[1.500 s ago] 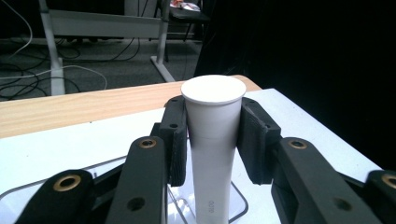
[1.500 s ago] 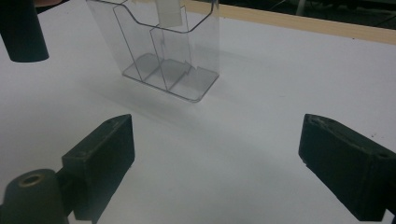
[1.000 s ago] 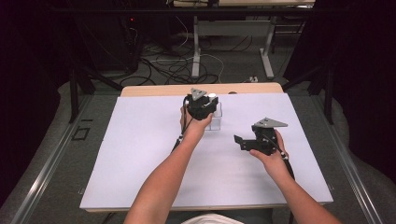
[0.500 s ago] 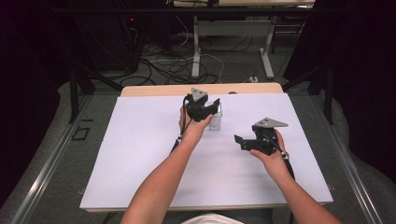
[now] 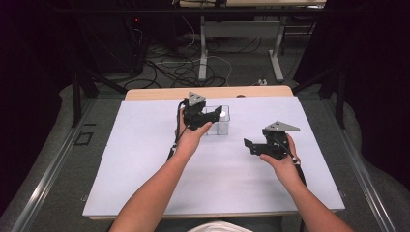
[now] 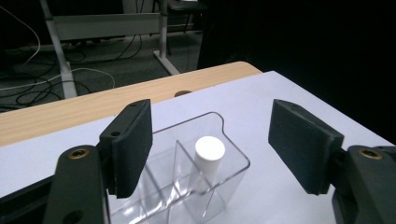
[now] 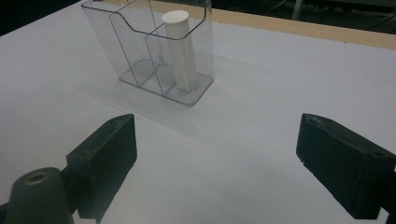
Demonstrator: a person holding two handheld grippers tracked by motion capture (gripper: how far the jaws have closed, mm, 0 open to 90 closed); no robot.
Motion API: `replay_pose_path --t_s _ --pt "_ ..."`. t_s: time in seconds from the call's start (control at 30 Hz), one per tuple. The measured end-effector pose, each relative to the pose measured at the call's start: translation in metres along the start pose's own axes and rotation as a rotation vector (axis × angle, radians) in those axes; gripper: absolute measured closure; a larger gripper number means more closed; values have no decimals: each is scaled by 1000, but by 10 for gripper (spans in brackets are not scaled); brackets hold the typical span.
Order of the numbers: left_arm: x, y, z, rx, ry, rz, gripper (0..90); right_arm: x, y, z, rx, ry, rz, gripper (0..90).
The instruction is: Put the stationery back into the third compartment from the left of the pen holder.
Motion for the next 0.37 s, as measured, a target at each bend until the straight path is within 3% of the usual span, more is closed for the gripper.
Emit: replay_pose_path --t_s 0.07,0.13,0.2,0.27,0.37 --pt "8 10 -2 8 31 11 243 -1 0 0 -2 0 -3 117" --pt "15 18 -4 16 33 23 172 -2 0 0 0 -2 -5 117" --pt "22 26 -8 20 52 32 156 -2 0 0 -3 -3 -8 117" --pt "29 34 -13 26 52 39 130 -2 1 0 -4 -3 -9 117" --pt "37 45 -18 35 28 50 15 -2 1 1 -7 1 -7 116"
Point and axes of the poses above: each handheld gripper's, and its own axes: y roughly backward along the jaws, z roughly out of its top, x roughly to its left, the point moved 10 cm from there along -y, roughly forward along the jaws, and after that the axes turned 12 degrees about y, right-handed, at the moved point
